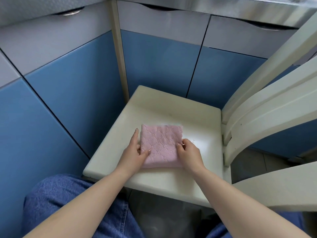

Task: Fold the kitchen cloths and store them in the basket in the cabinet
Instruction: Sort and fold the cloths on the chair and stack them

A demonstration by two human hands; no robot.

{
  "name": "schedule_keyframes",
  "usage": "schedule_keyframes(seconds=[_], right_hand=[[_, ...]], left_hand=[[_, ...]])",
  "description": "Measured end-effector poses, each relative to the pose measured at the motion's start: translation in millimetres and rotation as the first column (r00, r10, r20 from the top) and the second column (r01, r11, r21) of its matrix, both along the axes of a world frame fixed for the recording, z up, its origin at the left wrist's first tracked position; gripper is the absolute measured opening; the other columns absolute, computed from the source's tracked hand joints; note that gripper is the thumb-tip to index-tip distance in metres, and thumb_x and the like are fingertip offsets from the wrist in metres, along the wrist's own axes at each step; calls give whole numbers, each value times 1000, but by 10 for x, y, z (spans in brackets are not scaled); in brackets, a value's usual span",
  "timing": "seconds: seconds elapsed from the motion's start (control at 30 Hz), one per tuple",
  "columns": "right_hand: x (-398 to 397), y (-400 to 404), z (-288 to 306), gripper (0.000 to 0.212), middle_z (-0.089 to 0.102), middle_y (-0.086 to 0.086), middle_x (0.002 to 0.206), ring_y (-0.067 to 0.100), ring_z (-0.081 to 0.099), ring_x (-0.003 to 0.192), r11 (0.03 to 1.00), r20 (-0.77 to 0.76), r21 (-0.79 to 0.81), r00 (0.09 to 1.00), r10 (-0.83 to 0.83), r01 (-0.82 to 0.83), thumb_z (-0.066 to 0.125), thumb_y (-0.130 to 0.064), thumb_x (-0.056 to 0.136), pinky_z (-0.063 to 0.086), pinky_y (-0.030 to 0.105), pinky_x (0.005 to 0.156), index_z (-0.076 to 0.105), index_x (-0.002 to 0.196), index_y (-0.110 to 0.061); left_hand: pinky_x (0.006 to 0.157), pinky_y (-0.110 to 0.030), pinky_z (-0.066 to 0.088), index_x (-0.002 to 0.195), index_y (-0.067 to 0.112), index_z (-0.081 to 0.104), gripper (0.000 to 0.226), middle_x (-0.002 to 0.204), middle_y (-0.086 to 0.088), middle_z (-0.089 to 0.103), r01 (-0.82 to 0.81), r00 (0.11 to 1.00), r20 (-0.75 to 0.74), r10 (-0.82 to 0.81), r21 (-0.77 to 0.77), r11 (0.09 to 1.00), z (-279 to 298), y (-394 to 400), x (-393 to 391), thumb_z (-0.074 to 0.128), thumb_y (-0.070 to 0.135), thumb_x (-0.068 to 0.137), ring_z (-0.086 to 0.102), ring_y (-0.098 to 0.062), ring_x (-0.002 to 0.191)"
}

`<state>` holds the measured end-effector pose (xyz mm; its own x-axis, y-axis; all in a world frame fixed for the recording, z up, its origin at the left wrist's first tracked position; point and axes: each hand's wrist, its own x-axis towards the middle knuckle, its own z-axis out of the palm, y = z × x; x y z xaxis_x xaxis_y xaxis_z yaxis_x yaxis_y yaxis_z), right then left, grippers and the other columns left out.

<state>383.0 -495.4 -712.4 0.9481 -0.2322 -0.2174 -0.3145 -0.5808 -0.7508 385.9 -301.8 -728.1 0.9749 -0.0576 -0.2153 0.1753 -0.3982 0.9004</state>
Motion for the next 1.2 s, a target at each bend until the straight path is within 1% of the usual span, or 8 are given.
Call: schedule_keyframes(seconds=[0.17, 0.37, 0.5, 0.67, 0.77, 0.9, 1.03, 1.2], right_hand=[[130, 5, -82, 23, 58, 4, 79, 25, 51, 76, 995, -121, -103, 993, 5, -18, 45, -26, 93, 35, 31, 61, 56, 85, -7], [108, -27, -100, 27, 63, 2, 97, 22, 57, 87, 999, -124, 6, 992, -34, 35, 48, -27, 91, 41, 28, 68, 55, 114, -14], [40, -99, -40, 36, 62, -3, 96, 17, 58, 85, 999, -106, 25, 994, -22, 24, 49, -29, 91, 41, 28, 66, 47, 125, -18], [50, -86, 65, 44, 49, 4, 129, 22, 48, 117, 943, 173, -328, 977, 122, -60, 53, -28, 90, 40, 34, 94, 47, 132, -19], [192, 206, 102, 50, 29, 6, 151, 24, 27, 138, 833, 106, -517, 951, 292, -198, 46, -26, 91, 24, 39, 110, 40, 140, -19], [296, 478, -53, 46, 13, 3, 158, 19, 7, 145, 807, -1, -522, 946, 323, -276, 30, -27, 96, 8, 48, 112, 32, 142, -22], [180, 360, -338, 70, -4, -1, 159, 16, -6, 146, 755, -147, -564, 940, 306, -334, -2, -52, 83, -1, 56, 113, 8, 149, -31], [137, 317, -364, 84, -9, 0, 159, 15, -11, 145, 763, -152, -576, 956, 253, -293, -8, -59, 72, -6, 55, 113, 2, 150, -29]], left_hand=[[99, -16, 33, 141, 25, 41, 57, 140, 3, 49, 95, 995, -39, -90, 134, 986, 14, 21, 115, 62, 17, 88, 50, -11, 122], [95, -13, 32, 138, 18, 47, 52, 139, 0, 50, 132, 990, -64, -122, 176, 976, 68, 5, 167, 62, 16, 88, 50, -13, 123], [97, -20, 37, 141, 19, 42, 56, 137, -2, 51, 145, 988, -81, -132, 187, 972, 123, 15, 160, 62, 22, 89, 53, -15, 116], [108, -34, 29, 139, 12, 43, 48, 139, -8, 44, 18, 933, 278, -227, 596, 803, 225, -38, 171, 52, 25, 94, 40, -25, 130], [117, -33, 8, 145, 11, 32, 48, 156, -4, 22, 156, 882, 212, -422, 714, 683, 188, -253, 271, 38, 22, 99, 12, -18, 146], [118, -33, 1, 151, 16, 13, 59, 159, 0, 9, 264, 859, 88, -505, 768, 584, 34, -339, 385, 34, 34, 98, -1, -16, 147], [117, -37, 0, 151, 16, 3, 79, 159, -3, -7, 267, 856, -11, -517, 865, 424, -107, -287, 356, -12, 45, 79, -9, -18, 146], [118, -39, -3, 151, 12, 1, 69, 158, -11, -13, 256, 907, -31, -419, 832, 493, -94, -265, 388, 28, 44, 96, -11, -22, 146]])
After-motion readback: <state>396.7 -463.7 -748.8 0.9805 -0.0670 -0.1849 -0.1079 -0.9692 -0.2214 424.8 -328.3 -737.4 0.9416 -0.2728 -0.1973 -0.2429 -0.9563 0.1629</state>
